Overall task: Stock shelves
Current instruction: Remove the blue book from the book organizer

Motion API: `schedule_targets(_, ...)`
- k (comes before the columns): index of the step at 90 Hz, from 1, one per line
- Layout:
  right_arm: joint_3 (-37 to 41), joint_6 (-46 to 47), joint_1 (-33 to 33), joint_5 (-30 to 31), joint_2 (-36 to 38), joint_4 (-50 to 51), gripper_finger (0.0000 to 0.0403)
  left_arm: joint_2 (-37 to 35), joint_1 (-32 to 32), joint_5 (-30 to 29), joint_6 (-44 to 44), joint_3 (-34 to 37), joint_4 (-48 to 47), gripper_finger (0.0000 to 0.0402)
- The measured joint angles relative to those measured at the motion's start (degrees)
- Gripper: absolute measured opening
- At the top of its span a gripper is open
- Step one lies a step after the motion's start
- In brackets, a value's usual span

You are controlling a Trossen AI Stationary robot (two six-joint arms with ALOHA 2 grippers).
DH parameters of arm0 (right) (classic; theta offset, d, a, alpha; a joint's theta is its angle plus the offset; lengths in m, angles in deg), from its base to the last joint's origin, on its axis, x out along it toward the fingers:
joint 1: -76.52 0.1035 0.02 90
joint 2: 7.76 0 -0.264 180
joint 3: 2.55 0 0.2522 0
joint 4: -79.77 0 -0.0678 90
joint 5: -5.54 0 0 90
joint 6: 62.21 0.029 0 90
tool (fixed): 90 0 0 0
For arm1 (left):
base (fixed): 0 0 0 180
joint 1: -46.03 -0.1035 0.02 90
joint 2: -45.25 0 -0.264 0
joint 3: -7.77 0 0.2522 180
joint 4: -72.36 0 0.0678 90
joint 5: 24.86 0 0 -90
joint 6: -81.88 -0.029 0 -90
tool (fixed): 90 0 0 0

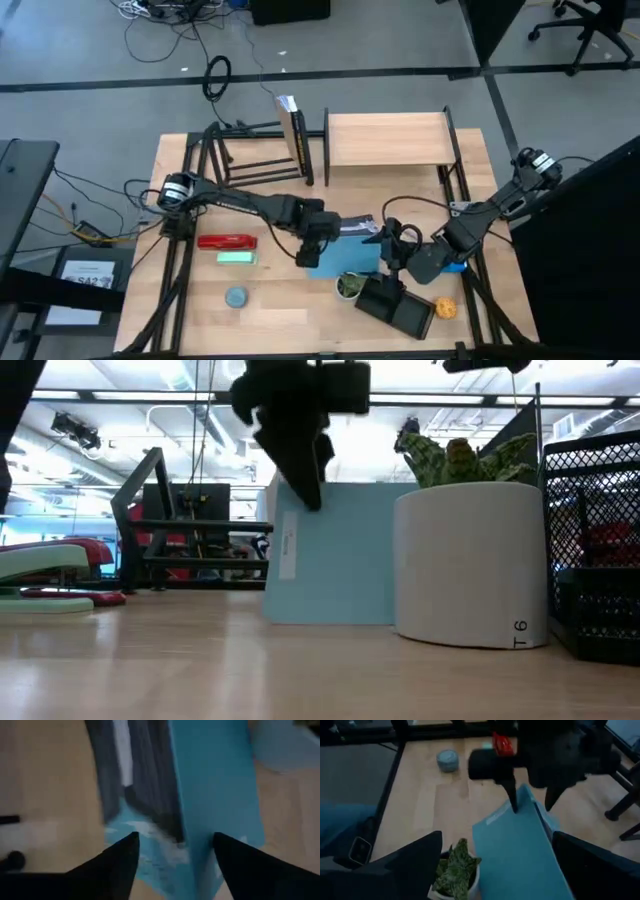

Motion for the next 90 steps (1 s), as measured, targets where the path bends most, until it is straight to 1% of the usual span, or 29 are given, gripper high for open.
schedule_targets(5,0.0,0.2,0.4,0.8,0.0,0.0,0.0347,0.0,0.1,-1.3,0.3,0.3,0.0,0.0167)
schedule_targets(9,0.0,0.1,0.8,2.0,0.0,-0.2,0.0347,0.0,0.5,-3.0,0.6,0.3,0.0,0.013)
schedule_targets(17,0.0,-0.1,1.9,4.5,0.0,-0.5,0.0347,0.0,1.2,-8.0,1.1,-0.5,-1.9,0.0041)
schedule_targets(20,0.0,-0.1,2.3,5.4,0.0,-0.5,0.0347,0.0,1.5,-10.7,1.5,-1.7,-4.4,0.0022)
schedule_targets(24,0.0,-0.1,2.9,6.7,0.0,-0.5,0.0347,0.1,2.3,-16.7,2.0,-4.0,-9.0,0.0013)
schedule_targets(36,0.0,-0.4,5.1,11.7,0.0,-0.4,0.0347,0.1,7.6,-40.7,5.5,-12.4,-25.2,0.0005)
schedule_targets(40,0.0,-0.6,5.8,13.6,0.0,-0.4,0.0347,0.0,9.8,-45.4,5.7,-14.7,-29.3,0.0005)
schedule_targets(44,0.0,-0.8,6.5,15.4,0.0,-0.4,0.0347,-0.1,12.1,-47.3,5.8,-15.9,-32.4,0.0004)
schedule_targets(48,0.0,-1.0,7.1,16.8,0.0,-0.4,0.0347,-0.2,14.1,-47.2,6.7,-16.0,-34.0,0.0003)
schedule_targets(54,0.0,-1.1,7.5,17.9,0.0,-0.4,0.0347,-0.2,16.8,-45.1,10.2,-14.7,-34.3,0.0003)
schedule_targets(59,0.0,-1.1,7.8,18.3,0.0,-0.4,0.0347,-0.1,18.6,-42.9,13.5,-11.4,-33.8,0.0003)
schedule_targets(63,0.0,-0.9,8.1,18.4,0.1,-0.4,0.0347,0.0,20.0,-41.6,16.0,-7.3,-33.3,0.0003)
schedule_targets(71,0.0,-0.7,8.5,18.4,0.1,-0.4,0.0347,0.0,23.1,-38.8,19.3,1.4,-28.3,0.0002)
schedule_targets(80,0.0,-0.7,8.9,18.4,0.1,-0.4,0.0347,0.0,26.7,-31.7,19.3,10.2,-19.3,0.0008)
schedule_targets(85,0.0,-0.7,9.0,18.4,0.1,-0.5,0.0347,0.1,28.6,-28.8,19.4,13.2,-14.8,0.0015)
schedule_targets(90,0.0,-0.7,9.0,18.4,0.1,-0.4,0.0347,0.1,29.8,-26.1,19.2,14.5,-13.1,0.0026)
